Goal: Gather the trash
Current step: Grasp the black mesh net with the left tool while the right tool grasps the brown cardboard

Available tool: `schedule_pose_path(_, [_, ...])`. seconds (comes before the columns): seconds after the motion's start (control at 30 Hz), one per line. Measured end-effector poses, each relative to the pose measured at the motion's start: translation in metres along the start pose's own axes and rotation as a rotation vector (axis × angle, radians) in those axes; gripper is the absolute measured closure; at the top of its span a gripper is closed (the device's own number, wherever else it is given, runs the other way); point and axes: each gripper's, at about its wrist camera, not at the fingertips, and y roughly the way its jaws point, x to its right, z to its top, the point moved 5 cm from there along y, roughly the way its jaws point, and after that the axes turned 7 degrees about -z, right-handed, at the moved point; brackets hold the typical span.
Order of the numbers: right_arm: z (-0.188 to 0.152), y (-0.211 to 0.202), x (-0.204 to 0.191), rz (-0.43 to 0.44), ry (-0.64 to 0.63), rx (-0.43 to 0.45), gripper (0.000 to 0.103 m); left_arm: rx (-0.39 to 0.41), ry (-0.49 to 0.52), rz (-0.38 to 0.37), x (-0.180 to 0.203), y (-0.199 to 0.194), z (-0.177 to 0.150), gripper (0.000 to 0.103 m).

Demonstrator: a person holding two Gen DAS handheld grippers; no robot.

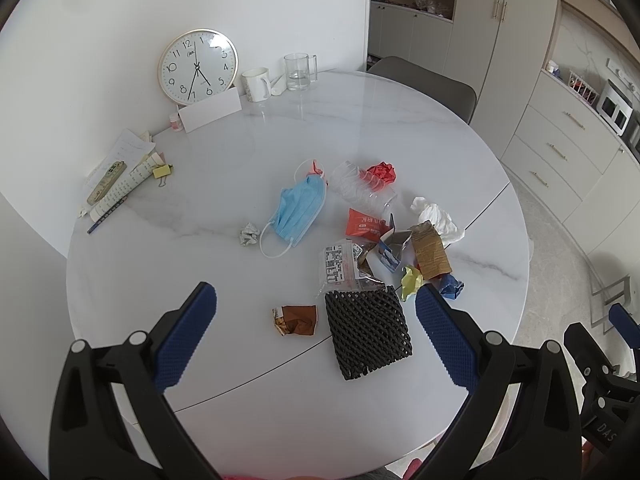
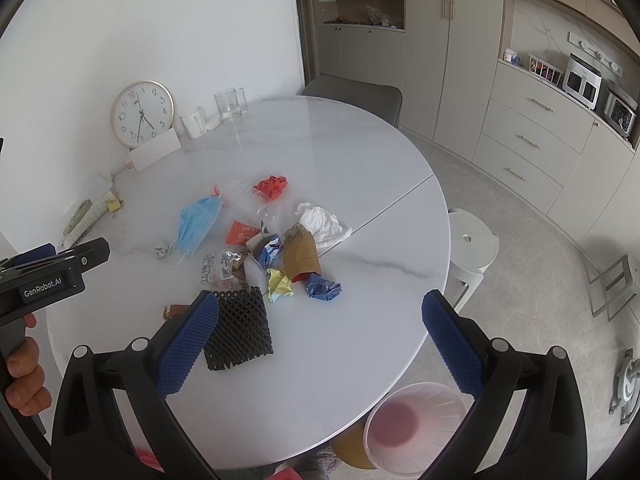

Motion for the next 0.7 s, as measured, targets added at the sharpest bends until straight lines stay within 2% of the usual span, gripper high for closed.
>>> schedule_pose_path(0.23, [-0.003,0.005,0.005,-0.008,-0.001,0.010,0.002,0.006,0.014,-0.005,0.001,0.004,-0.002,0.008])
schedule_pose_path(0.37, [-0.005,0.017,0.015,-0.018,-0.018,0.013,0.002,-0.009,0.030,-0.060,0.007,0.018,-0.012,0.008])
schedule_pose_path(0.47, [-0.007,0.030,0.025,-0.026,-0.021,-0.001,0.002,-0.025,0.060,-0.102,0.016,0.037,-0.027,0.008])
schedule_pose_path(0.6, [-0.019,0.059,0.041,0.004,0.006,-0.041,0.002,-0.107,0.091,-0.152,0.028,0.085,-0.058,0.008])
schedule_pose_path(0.67, [-0.029,0.078,0.047,0.028,0.014,-0.079,0.002,-0.143,0.098,-0.154,0.031,0.108,-0.071,0.014])
schedule_pose_path(0.7, [-0.033,0.083,0.047,0.035,0.014,-0.086,0.002,-0.161,0.097,-0.148,0.031,0.120,-0.077,0.022])
